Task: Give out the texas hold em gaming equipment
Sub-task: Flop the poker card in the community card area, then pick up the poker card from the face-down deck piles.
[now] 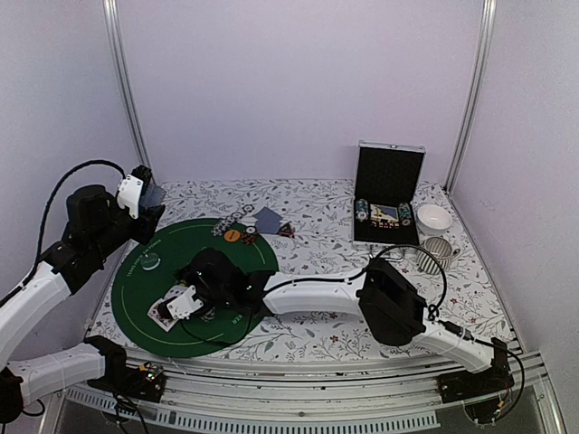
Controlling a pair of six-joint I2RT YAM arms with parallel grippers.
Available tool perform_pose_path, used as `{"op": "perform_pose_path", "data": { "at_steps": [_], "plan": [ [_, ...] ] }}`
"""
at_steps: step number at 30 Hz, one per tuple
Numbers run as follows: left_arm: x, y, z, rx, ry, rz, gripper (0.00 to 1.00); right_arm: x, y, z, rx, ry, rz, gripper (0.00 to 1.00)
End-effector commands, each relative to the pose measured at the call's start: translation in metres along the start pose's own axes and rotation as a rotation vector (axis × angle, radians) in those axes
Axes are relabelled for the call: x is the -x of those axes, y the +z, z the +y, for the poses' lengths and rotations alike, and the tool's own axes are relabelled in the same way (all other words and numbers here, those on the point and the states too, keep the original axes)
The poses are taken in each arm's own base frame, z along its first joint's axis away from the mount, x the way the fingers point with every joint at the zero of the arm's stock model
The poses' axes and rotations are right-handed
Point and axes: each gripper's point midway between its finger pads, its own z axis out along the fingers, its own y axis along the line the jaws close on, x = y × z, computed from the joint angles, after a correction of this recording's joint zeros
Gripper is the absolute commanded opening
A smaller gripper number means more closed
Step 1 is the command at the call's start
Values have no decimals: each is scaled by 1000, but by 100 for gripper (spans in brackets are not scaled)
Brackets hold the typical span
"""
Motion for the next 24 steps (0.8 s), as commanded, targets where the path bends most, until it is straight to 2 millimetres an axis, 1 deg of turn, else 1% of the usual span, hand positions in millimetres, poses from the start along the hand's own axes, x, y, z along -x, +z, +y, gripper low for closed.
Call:
{"op": "perform_pose_path", "data": {
  "at_steps": [1, 6, 9, 11, 12, 14, 15, 17, 18, 19, 20, 22, 24],
  "plan": [
    [5, -1, 4, 10, -16, -27, 47, 22, -28, -47, -50, 50, -50, 75],
    [6, -1, 4, 9, -15, -29, 47, 22, -33, -45, -28, 44, -46, 76],
    [5, -1, 4, 7, -16, -27, 47, 25, -39, -48, -23, 51, -58, 76],
    [6, -1, 4, 6, -15, -29, 47, 30, -50, -71, -75, 97, -72, 76],
    [6, -1, 3, 4, -15, -29, 47, 32, -58, -87, -108, 154, -82, 76],
    [6, -1, 2, -2, -13, -30, 47, 41, -81, -115, -140, 252, -126, 76],
    [6, -1, 1, -8, -11, -32, 47, 46, -99, -132, -145, 333, -170, 76],
    [6, -1, -2, -25, -7, -33, 47, 57, -135, -149, -95, 432, -300, 76],
    [6, -1, -4, -35, -5, -36, 47, 53, -149, -154, -71, 478, -338, 91],
    [7, -1, -7, -51, -3, -39, 47, 49, -165, -161, -46, 560, -375, 100],
    [7, -1, -9, -62, 0, -40, 47, 42, -181, -172, -42, 611, -401, 99],
    [6, 1, -18, -115, 8, -41, 46, 20, -207, -188, -30, 778, -438, 99],
    [7, 0, -37, -221, 16, -53, 46, -5, -230, -204, -22, 918, -465, 99]
  ]
}}
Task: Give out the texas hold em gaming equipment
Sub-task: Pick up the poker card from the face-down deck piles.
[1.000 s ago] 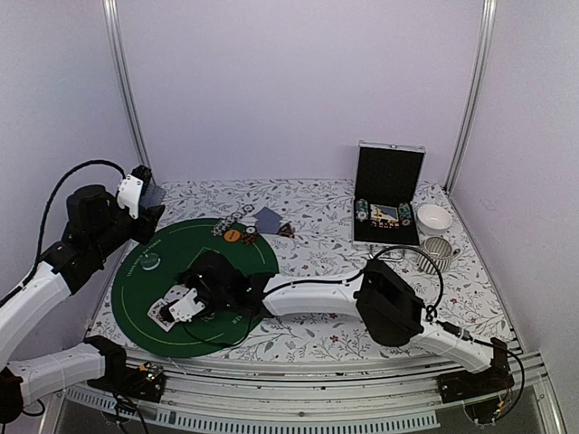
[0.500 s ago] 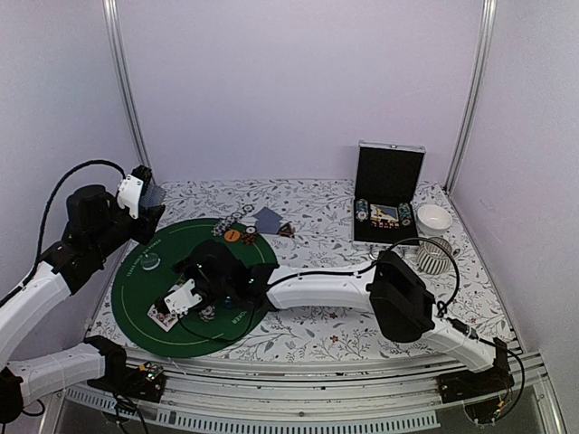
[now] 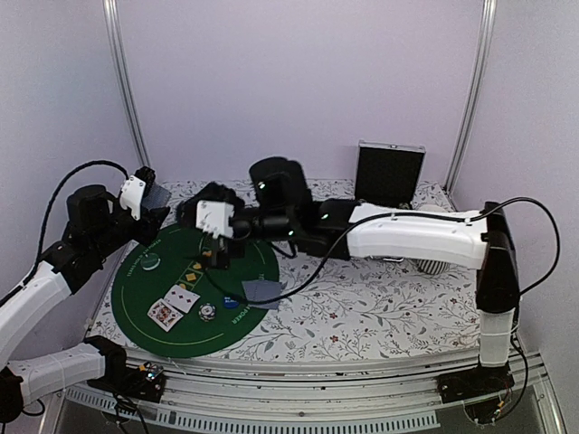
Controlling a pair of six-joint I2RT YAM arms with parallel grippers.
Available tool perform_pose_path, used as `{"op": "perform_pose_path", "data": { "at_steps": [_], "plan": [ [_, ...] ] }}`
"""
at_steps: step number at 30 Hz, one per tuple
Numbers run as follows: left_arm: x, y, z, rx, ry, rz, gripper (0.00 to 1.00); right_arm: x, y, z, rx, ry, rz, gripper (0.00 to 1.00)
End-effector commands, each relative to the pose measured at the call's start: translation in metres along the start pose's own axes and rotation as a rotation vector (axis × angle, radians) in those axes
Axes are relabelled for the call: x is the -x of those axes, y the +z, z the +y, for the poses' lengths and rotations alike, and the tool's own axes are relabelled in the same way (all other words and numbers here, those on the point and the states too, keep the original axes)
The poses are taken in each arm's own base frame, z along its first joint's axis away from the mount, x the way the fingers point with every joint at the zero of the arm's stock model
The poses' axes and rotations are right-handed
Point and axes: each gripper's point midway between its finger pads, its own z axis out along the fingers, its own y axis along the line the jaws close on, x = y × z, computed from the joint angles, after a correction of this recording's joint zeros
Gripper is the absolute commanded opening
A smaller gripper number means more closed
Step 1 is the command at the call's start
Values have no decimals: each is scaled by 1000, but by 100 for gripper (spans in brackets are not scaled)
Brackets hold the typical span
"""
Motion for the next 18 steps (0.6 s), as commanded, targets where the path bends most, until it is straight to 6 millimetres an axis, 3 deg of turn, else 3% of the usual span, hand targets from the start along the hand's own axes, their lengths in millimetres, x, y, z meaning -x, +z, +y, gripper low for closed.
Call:
{"op": "perform_pose_path", "data": {
  "at_steps": [1, 4, 7, 13, 18],
  "plan": [
    [4, 2, -35, -205, 17, -40, 45, 16, -73, -74, -15, 410, -156, 99],
    [5, 0, -63, -351, 34, -47, 43, -4, -96, -103, -45, 656, -142, 99],
    [-1, -3, -91, -469, 67, -31, 43, -20, -100, -109, -63, 818, -111, 99],
    [-21, -14, -147, -670, 164, 37, 42, -48, -72, -95, 5, 1027, -18, 99],
    [-28, -15, -159, -706, 187, 67, 42, -66, -47, -64, 148, 1156, 15, 99]
  ]
}}
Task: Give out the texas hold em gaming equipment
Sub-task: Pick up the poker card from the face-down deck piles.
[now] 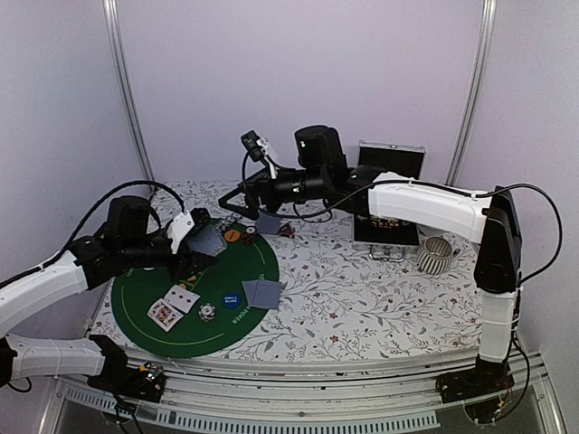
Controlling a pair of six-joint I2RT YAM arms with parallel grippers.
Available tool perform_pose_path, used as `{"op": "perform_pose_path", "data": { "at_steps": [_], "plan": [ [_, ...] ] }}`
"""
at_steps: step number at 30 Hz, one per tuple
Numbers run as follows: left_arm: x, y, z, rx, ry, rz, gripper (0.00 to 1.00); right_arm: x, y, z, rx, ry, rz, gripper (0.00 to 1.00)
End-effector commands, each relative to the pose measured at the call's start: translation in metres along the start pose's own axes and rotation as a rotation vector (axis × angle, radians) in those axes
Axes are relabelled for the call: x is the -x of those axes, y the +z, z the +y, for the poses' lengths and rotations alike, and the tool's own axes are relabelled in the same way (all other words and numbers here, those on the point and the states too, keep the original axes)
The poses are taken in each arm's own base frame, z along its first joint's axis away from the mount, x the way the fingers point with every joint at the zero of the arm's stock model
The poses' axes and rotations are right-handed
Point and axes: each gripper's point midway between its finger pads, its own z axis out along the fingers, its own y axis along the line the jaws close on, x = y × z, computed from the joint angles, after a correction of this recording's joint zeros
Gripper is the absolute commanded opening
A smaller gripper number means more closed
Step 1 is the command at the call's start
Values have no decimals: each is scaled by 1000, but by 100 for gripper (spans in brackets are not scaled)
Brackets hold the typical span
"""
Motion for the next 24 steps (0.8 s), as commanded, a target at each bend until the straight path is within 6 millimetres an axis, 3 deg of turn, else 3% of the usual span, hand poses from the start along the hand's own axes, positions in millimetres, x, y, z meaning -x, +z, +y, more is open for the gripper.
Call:
{"op": "perform_pose_path", "data": {
  "at_steps": [1, 8, 14, 19, 24],
  "plan": [
    [7, 0, -8, -39, 36, -4, 42, -34, 20, 7, 102, 191, 104, 99],
    [4, 2, -6, -30, 30, 12, 43, -53, 45, 34, 235, 160, 149, 99],
    [4, 2, -5, -22, 29, 13, 42, -73, 65, 12, 141, 187, 174, 99],
    [5, 2, -3, -14, 29, 12, 42, -89, 78, 6, 76, 153, 198, 99],
    [6, 0, -2, -5, 34, 8, 42, -93, 73, -16, -45, 129, 213, 98]
  ]
}}
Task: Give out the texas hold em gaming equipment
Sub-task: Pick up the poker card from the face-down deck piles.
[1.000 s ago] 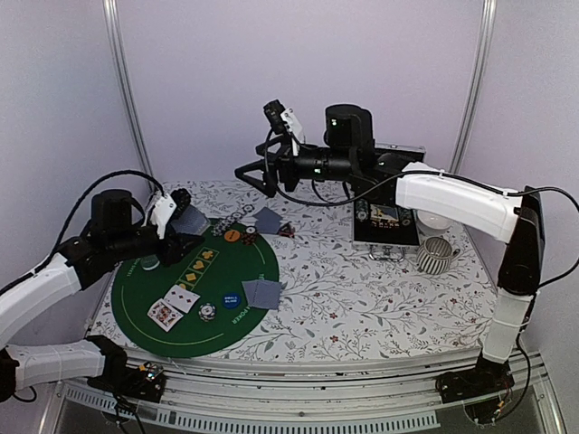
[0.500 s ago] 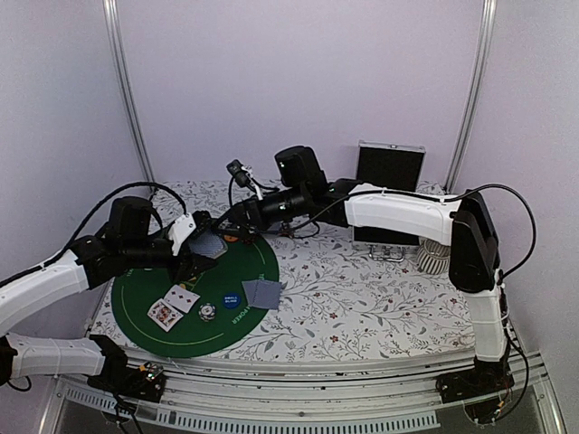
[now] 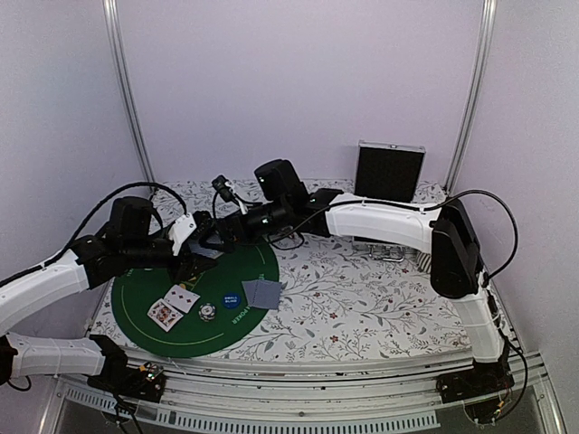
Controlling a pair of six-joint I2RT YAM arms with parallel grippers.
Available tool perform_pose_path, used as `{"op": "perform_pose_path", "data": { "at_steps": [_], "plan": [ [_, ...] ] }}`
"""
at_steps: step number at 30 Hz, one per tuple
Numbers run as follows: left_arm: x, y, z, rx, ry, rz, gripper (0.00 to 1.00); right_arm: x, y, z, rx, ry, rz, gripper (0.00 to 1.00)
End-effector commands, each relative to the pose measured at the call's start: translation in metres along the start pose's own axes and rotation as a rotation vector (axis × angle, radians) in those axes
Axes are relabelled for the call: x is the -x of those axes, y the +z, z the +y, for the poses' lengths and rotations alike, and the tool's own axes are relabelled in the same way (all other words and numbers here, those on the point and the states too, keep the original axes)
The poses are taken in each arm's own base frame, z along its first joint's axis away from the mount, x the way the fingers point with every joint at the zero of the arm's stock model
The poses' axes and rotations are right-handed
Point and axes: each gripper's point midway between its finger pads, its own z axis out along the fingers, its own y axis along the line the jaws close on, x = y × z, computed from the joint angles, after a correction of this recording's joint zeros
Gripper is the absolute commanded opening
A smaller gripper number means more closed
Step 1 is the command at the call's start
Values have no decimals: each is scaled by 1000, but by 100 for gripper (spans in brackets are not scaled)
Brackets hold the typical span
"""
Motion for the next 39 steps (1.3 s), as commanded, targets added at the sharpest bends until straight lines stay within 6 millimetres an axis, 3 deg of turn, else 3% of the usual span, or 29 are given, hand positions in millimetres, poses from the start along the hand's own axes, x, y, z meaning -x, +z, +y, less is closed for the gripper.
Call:
{"op": "perform_pose_path", "data": {
  "at_steps": [1, 4, 9, 15, 19, 25, 34, 39],
  "plan": [
    [14, -5, 2, 14, 24, -30, 42, 3, -6, -21, -131, -24, -6, 98],
    [14, -5, 3, 17, 24, -29, 42, 6, -19, -28, -179, -28, -14, 97],
    [13, -5, 5, 28, 23, -26, 42, 13, -31, -20, -175, -45, -22, 93],
    [10, -4, 10, 53, 18, -9, 42, 13, -33, -10, -128, -48, -4, 74],
    [8, -4, 15, 81, 12, 3, 42, 15, -33, 2, -78, -49, 2, 54],
    [4, -5, 27, 136, -15, 28, 42, 19, -36, 5, -80, -47, 5, 23],
    [2, -7, 38, 171, -47, 26, 42, 22, -43, 2, -124, -65, 7, 3],
    [2, -8, 39, 174, -54, 27, 42, 29, -50, 7, -128, -88, 0, 1]
  ]
}}
